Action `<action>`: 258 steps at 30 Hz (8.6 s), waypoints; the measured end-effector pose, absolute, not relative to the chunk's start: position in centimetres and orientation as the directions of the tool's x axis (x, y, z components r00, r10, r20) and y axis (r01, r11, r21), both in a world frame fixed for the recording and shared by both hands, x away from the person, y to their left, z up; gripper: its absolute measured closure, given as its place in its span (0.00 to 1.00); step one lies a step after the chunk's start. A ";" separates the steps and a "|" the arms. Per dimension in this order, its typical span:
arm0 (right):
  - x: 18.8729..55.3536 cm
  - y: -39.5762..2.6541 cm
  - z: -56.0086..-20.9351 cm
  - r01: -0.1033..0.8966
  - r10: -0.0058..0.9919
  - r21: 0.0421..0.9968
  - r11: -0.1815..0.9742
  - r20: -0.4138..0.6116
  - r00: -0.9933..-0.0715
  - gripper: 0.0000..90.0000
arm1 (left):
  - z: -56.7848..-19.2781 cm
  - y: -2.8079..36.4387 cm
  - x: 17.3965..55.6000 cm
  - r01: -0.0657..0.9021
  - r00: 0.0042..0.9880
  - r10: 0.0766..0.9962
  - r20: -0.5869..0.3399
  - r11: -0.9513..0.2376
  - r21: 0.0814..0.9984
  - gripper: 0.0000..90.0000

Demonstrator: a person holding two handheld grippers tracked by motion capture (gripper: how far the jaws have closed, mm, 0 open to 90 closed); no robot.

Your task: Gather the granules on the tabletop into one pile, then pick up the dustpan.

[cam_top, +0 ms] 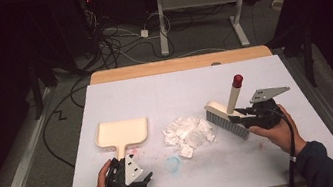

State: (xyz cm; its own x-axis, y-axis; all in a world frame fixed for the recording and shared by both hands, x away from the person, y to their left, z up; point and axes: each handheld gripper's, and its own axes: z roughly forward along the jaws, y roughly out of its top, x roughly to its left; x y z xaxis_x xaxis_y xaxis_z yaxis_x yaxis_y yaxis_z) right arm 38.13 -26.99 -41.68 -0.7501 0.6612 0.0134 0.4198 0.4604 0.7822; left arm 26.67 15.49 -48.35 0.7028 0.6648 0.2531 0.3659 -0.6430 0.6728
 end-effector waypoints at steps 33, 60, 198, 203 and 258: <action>37.4 -19.8 -42.5 0.344 0.608 0.762 0.548 -0.080 -0.790 0.76 | -48.6 15.1 26.7 0.369 0.714 0.655 0.249 -0.653 0.661 0.21; 42.0 -18.1 -43.2 0.204 0.587 0.778 0.594 -0.246 -0.772 0.76 | -48.1 16.7 27.0 0.399 0.659 0.712 0.244 -0.606 0.688 0.21; 34.0 -27.0 -39.2 0.146 0.598 0.883 0.446 -0.172 -0.783 0.76 | -49.3 19.7 33.4 0.729 0.296 0.953 -0.060 -0.185 0.660 0.37; 33.5 -27.7 -39.1 0.135 0.589 0.882 0.451 -0.180 -0.788 0.76 | -49.3 20.1 33.4 0.725 0.290 0.955 -0.061 -0.177 0.666 0.49; 34.7 -27.7 -40.7 0.192 0.590 0.847 0.495 -0.166 -0.790 0.76 | -43.9 24.2 29.2 0.670 0.511 0.859 0.023 -0.415 0.615 0.70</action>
State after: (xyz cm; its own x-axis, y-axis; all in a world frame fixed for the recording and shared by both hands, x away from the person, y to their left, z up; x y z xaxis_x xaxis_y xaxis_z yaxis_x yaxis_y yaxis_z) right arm 34.74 -27.72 -40.75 -0.7903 0.5898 -0.1660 0.1918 0.4954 0.8472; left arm 29.22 24.24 -43.94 0.5110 0.8593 0.0235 0.6703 -0.4154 0.6149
